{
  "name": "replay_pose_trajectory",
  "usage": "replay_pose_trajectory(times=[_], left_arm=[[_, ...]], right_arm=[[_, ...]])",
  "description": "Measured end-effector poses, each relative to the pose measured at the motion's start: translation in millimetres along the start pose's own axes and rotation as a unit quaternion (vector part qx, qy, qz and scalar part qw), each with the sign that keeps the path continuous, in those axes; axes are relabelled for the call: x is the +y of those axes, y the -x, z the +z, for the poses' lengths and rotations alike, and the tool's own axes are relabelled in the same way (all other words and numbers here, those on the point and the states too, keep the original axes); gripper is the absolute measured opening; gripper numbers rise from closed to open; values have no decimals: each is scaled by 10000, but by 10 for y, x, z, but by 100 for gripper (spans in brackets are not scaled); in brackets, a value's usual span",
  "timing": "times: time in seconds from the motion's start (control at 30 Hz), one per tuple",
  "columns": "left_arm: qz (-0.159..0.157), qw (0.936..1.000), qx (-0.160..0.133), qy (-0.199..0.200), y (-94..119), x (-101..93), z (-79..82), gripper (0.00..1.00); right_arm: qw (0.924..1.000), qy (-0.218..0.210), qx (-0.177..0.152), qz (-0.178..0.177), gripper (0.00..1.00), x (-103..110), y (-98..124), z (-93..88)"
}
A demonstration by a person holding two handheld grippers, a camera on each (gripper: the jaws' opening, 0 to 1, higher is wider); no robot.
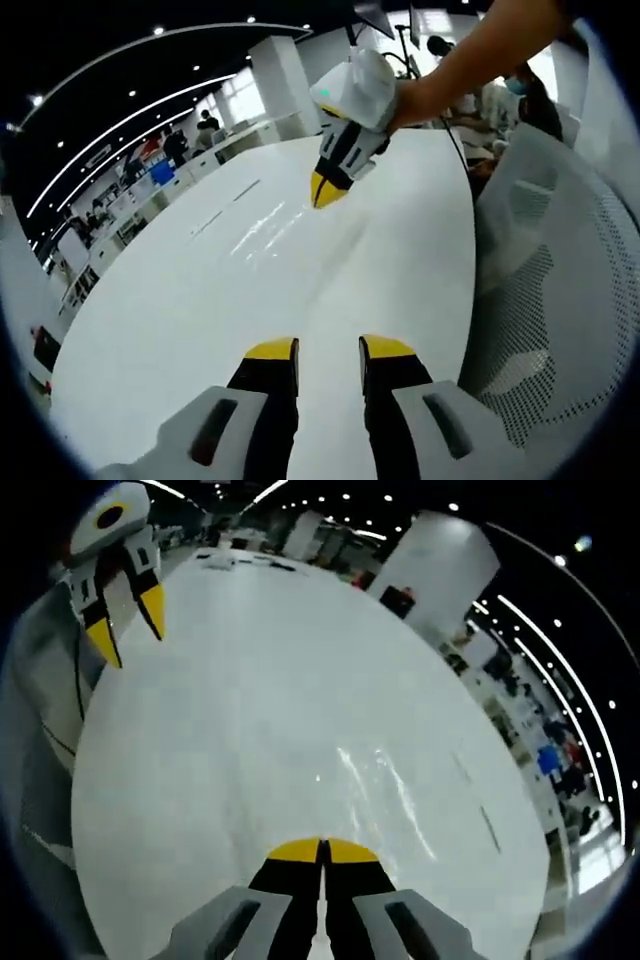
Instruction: Open the resealable bag by pulling the two sides of the seal apart until the entire bag opening is separated and visibly accessible.
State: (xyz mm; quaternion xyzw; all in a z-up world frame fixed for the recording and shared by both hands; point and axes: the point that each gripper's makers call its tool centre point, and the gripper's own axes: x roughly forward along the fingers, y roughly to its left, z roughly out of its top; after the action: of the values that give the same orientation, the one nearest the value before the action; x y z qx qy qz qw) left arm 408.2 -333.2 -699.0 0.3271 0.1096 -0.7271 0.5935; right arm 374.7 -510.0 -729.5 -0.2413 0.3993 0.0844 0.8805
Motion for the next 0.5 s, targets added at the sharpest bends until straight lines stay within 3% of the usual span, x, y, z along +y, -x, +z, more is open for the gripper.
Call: replay_pose_trajectory(times=[0.13,0.5], left_arm=[[-43,10000,15,55,-13,-29,-25,22],[-67,10000,-10,44,-28,-55,2,22]], right_arm=[[9995,-254,-36,207,2,110,12,-3],[9982,-501,-210,257,9,198,74,5]])
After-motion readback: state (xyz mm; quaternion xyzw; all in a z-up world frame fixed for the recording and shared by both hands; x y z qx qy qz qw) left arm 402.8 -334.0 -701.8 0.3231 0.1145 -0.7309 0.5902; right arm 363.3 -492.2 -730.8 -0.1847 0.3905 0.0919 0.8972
